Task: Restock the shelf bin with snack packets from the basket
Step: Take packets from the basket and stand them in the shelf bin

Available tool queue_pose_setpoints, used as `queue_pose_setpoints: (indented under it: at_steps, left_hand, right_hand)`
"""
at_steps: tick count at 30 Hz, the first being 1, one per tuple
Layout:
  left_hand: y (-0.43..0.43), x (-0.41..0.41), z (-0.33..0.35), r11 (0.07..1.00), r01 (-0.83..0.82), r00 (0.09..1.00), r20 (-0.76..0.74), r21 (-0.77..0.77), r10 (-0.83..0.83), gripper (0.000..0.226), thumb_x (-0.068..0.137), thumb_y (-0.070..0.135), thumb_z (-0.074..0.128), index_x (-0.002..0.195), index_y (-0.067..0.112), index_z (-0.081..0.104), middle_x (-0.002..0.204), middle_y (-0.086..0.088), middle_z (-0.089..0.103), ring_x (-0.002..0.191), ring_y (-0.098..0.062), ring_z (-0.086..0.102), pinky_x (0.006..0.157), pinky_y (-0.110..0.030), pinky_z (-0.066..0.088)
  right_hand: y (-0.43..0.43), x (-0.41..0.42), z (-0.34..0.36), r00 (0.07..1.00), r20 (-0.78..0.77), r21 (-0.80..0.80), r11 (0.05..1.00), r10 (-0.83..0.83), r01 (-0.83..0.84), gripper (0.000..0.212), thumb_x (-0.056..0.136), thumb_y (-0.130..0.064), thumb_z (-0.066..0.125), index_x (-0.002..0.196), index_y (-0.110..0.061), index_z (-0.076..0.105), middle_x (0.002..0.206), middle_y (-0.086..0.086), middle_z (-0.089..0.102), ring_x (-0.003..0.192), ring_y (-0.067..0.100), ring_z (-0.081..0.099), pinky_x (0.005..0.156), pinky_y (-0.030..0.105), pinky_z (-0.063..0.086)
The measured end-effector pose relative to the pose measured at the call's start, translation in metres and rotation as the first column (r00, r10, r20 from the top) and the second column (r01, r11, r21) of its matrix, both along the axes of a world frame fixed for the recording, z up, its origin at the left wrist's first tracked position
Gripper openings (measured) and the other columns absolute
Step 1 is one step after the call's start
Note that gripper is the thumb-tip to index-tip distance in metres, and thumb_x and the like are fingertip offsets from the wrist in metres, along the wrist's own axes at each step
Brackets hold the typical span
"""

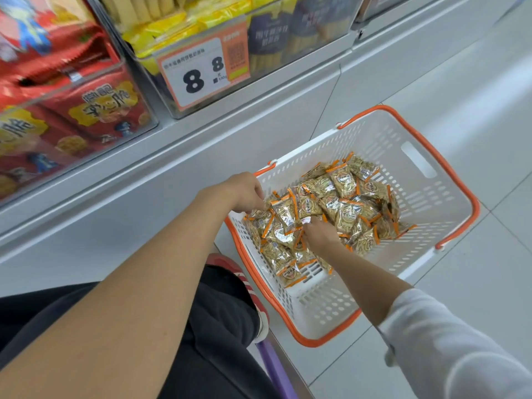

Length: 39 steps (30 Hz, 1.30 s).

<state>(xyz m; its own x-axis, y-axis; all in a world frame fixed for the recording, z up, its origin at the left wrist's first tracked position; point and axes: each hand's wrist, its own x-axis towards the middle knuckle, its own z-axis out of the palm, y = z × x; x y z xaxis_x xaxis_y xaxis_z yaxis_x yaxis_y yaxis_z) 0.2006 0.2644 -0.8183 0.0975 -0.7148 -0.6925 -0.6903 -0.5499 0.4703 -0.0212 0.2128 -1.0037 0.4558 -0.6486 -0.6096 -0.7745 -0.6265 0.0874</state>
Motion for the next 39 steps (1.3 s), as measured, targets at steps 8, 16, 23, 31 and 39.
queue_pose_setpoints:
  at_steps: [8, 16, 23, 31, 39]
  left_hand:
    - [-0.006, -0.017, 0.016, 0.999, -0.032, 0.996, -0.087, -0.012, 0.03, 0.05, 0.084, 0.022, 0.072, 0.131, 0.014, 0.057, 0.123, -0.007, 0.058, 0.114, -0.026, 0.058, 0.096, -0.039, 0.05]
    - [0.021, -0.023, 0.074, 0.931, -0.31, 0.891, -0.401, -0.194, 0.214, 0.028, 0.088, 0.013, 0.069, 0.114, 0.004, 0.065, 0.098, -0.009, 0.069, 0.07, -0.008, 0.065, 0.07, -0.023, 0.055]
    - [0.046, 0.003, 0.15, 0.808, -0.481, 0.812, -0.521, -0.341, 0.263, 0.031, 0.081, 0.011, 0.076, 0.11, 0.001, 0.069, 0.091, -0.009, 0.074, 0.071, -0.009, 0.069, 0.068, -0.019, 0.058]
    - [0.076, 0.051, 0.233, 0.666, -0.532, 0.834, -0.46, -0.523, 0.306, 0.019, 0.075, 0.004, 0.079, 0.092, 0.003, 0.069, 0.071, 0.004, 0.07, 0.055, 0.001, 0.065, 0.053, -0.012, 0.052]
    - [0.115, 0.106, 0.342, 0.614, -0.306, 0.952, -0.247, -0.728, 0.182, 0.023, 0.079, 0.02, 0.079, 0.101, 0.017, 0.075, 0.081, 0.007, 0.075, 0.071, 0.001, 0.062, 0.075, -0.027, 0.057]
  right_hand:
    - [-0.006, 0.001, 0.116, 0.377, 0.636, 0.532, 0.736, -0.673, 0.417, 0.053, 0.091, -0.046, 0.062, 0.077, 0.005, 0.06, 0.063, 0.009, 0.052, 0.054, 0.011, 0.047, 0.056, 0.025, 0.039]
    - [0.0, 0.027, 0.241, 0.005, 0.673, 0.73, 0.665, -0.74, 0.158, 0.02, 0.092, -0.021, 0.066, 0.099, -0.003, 0.068, 0.087, 0.005, 0.071, 0.078, 0.014, 0.068, 0.071, 0.028, 0.056]
    - [-0.004, 0.046, 0.334, 0.114, 0.746, 0.654, 0.754, -0.656, 0.061, 0.029, 0.071, -0.005, 0.084, 0.092, -0.013, 0.065, 0.087, 0.014, 0.069, 0.075, 0.019, 0.068, 0.076, 0.035, 0.056]
    - [0.017, 0.107, 0.423, 0.046, 0.867, 0.498, 0.865, -0.496, -0.065, 0.011, 0.093, -0.009, 0.062, 0.091, -0.001, 0.07, 0.087, 0.015, 0.072, 0.078, 0.024, 0.071, 0.075, 0.033, 0.061]
    - [0.046, 0.171, 0.511, -0.131, 0.955, 0.253, 0.961, -0.267, -0.113, 0.016, 0.094, -0.01, 0.062, 0.08, -0.008, 0.069, 0.069, -0.003, 0.074, 0.068, 0.013, 0.071, 0.063, 0.026, 0.058]
